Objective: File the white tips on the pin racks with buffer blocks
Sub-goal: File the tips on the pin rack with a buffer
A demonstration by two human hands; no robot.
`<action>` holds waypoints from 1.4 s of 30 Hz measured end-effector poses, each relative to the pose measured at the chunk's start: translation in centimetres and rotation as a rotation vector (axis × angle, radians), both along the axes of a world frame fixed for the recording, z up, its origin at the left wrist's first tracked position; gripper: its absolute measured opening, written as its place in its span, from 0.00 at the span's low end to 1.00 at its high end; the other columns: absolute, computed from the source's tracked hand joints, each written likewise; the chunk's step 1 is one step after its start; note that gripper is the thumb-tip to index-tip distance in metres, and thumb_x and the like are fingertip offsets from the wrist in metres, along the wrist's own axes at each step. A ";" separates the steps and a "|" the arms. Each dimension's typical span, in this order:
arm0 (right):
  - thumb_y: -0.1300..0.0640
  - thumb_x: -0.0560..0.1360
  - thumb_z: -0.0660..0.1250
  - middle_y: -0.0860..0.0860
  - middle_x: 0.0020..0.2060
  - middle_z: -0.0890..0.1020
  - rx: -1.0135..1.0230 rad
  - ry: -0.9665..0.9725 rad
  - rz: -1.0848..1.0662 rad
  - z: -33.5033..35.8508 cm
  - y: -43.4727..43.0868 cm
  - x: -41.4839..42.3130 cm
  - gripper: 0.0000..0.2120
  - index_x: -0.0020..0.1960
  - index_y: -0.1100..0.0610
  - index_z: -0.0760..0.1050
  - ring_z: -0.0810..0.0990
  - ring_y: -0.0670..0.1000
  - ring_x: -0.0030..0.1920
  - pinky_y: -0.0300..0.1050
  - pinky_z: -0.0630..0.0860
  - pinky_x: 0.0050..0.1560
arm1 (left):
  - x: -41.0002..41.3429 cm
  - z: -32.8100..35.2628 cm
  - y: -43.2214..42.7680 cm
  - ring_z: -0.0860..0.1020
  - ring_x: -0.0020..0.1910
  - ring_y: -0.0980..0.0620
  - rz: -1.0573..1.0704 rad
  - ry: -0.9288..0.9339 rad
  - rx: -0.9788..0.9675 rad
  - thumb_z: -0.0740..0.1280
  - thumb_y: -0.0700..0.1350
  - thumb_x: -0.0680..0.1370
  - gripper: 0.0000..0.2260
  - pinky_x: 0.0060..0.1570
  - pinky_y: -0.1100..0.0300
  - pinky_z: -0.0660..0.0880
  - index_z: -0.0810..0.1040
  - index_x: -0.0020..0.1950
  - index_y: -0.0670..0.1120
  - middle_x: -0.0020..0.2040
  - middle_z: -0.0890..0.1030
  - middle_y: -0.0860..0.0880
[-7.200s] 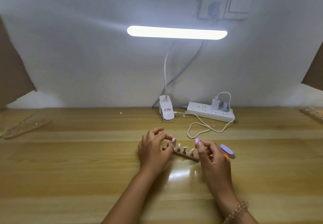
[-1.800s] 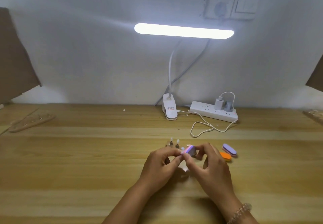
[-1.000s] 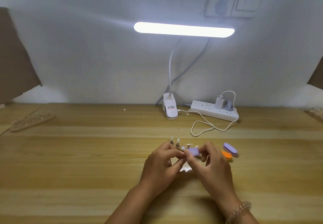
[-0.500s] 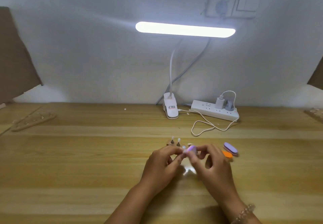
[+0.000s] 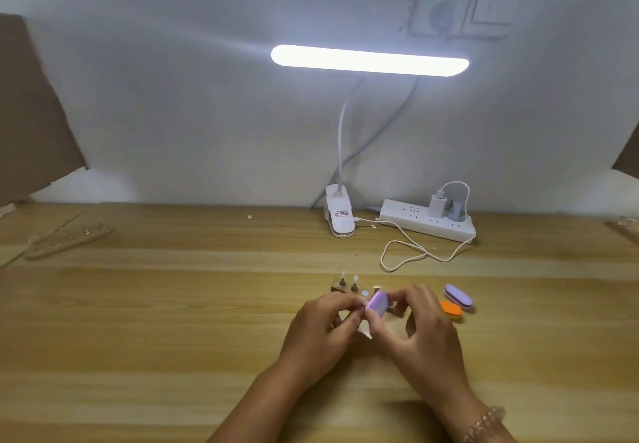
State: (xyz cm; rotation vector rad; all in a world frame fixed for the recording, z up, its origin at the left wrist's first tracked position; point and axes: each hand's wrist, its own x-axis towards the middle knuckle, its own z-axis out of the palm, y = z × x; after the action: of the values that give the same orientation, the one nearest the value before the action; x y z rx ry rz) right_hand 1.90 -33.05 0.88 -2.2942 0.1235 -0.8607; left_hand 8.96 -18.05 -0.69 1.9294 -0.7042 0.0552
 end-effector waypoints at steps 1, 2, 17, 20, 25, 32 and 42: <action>0.41 0.67 0.71 0.41 0.38 0.73 -0.026 0.002 0.039 -0.1 0.3 -0.2 0.12 0.42 0.45 0.72 0.73 0.44 0.36 0.34 0.68 0.33 | 0.1 -0.1 0.0 0.72 0.30 0.58 0.002 -0.001 0.005 0.65 0.52 0.75 0.09 0.34 0.59 0.71 0.83 0.51 0.56 0.45 0.83 0.60; 0.40 0.66 0.70 0.41 0.39 0.73 -0.027 0.008 0.065 -0.1 0.3 -0.2 0.13 0.42 0.45 0.72 0.73 0.45 0.36 0.35 0.69 0.33 | 0.1 -0.1 0.0 0.71 0.30 0.58 0.000 -0.004 0.009 0.64 0.51 0.75 0.10 0.35 0.60 0.70 0.84 0.51 0.55 0.45 0.83 0.60; 0.43 0.66 0.70 0.42 0.38 0.74 0.019 0.004 0.064 -0.1 0.0 0.0 0.11 0.42 0.45 0.73 0.74 0.42 0.36 0.36 0.67 0.33 | 0.0 0.0 -0.1 0.71 0.29 0.57 -0.010 -0.021 0.006 0.65 0.50 0.75 0.08 0.34 0.63 0.67 0.83 0.50 0.57 0.45 0.81 0.65; 0.43 0.66 0.71 0.42 0.38 0.75 0.018 0.026 0.093 -0.1 0.1 0.0 0.11 0.42 0.45 0.72 0.74 0.46 0.36 0.37 0.68 0.32 | 0.1 0.1 -0.1 0.71 0.30 0.57 -0.012 -0.002 -0.006 0.65 0.50 0.74 0.09 0.34 0.61 0.69 0.83 0.49 0.58 0.45 0.81 0.64; 0.47 0.68 0.72 0.40 0.41 0.74 -0.051 0.004 0.039 0.0 0.2 0.0 0.12 0.49 0.44 0.75 0.73 0.37 0.39 0.35 0.68 0.33 | 0.0 0.1 -0.2 0.75 0.33 0.52 -0.016 -0.005 0.055 0.63 0.54 0.73 0.12 0.37 0.53 0.74 0.83 0.51 0.57 0.44 0.81 0.61; 0.49 0.69 0.75 0.41 0.41 0.74 0.043 0.016 -0.001 0.0 -0.4 0.3 0.09 0.46 0.44 0.76 0.74 0.38 0.38 0.31 0.66 0.35 | -0.1 0.2 -0.2 0.72 0.30 0.57 0.012 -0.039 0.054 0.65 0.53 0.75 0.09 0.36 0.59 0.71 0.84 0.50 0.56 0.42 0.80 0.62; 0.42 0.68 0.73 0.39 0.40 0.73 -0.041 0.021 -0.015 -0.1 0.0 0.0 0.10 0.45 0.42 0.74 0.73 0.35 0.37 0.29 0.64 0.33 | -0.2 0.5 -0.2 0.71 0.29 0.57 0.040 -0.050 -0.019 0.67 0.50 0.75 0.07 0.33 0.63 0.69 0.84 0.48 0.54 0.44 0.82 0.62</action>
State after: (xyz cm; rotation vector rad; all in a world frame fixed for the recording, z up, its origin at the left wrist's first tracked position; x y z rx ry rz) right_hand 1.92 -33.03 0.77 -2.3434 0.1333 -0.8536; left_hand 8.73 -18.20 -0.19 1.9297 -0.6956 0.1350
